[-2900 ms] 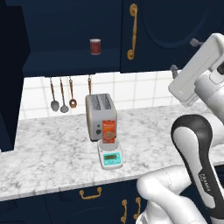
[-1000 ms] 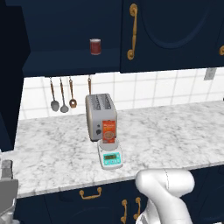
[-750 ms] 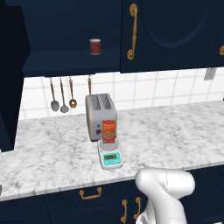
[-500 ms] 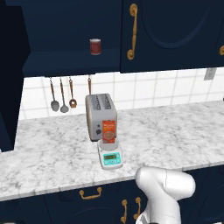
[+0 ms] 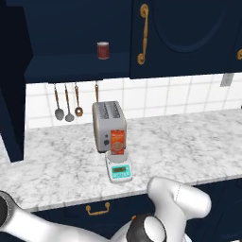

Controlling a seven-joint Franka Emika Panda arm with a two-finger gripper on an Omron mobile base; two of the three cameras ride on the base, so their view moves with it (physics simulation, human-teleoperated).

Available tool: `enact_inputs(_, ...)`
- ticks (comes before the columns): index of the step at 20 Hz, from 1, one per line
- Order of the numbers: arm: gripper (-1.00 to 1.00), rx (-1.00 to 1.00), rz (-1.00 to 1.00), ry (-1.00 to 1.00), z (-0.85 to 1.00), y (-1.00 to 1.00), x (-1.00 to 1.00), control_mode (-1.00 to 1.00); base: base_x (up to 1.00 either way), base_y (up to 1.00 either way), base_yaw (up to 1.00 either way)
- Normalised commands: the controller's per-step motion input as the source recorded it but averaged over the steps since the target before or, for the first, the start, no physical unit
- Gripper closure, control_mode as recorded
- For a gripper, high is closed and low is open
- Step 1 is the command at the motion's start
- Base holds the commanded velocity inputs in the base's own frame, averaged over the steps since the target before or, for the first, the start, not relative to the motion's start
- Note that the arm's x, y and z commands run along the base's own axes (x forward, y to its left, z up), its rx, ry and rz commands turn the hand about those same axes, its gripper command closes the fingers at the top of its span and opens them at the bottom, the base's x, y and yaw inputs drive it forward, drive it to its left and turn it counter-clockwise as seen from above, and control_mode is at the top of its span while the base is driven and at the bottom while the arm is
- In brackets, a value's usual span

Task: Pick the boxed food and place it on the digital scale for weighing, and close the cabinet.

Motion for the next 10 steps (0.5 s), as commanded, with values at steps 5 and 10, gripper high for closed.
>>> enact_inputs(5, -1.00, 0.22, -0.06, 0.00, 0.51, -1.00, 0.29, -1.00, 0.00, 0.00, 0.00)
enact_inputs(10, -1.00, 0.26, -0.06, 0.16, 0.04, -1.00, 0.79, -1.00, 0.00, 0.00, 0.00)
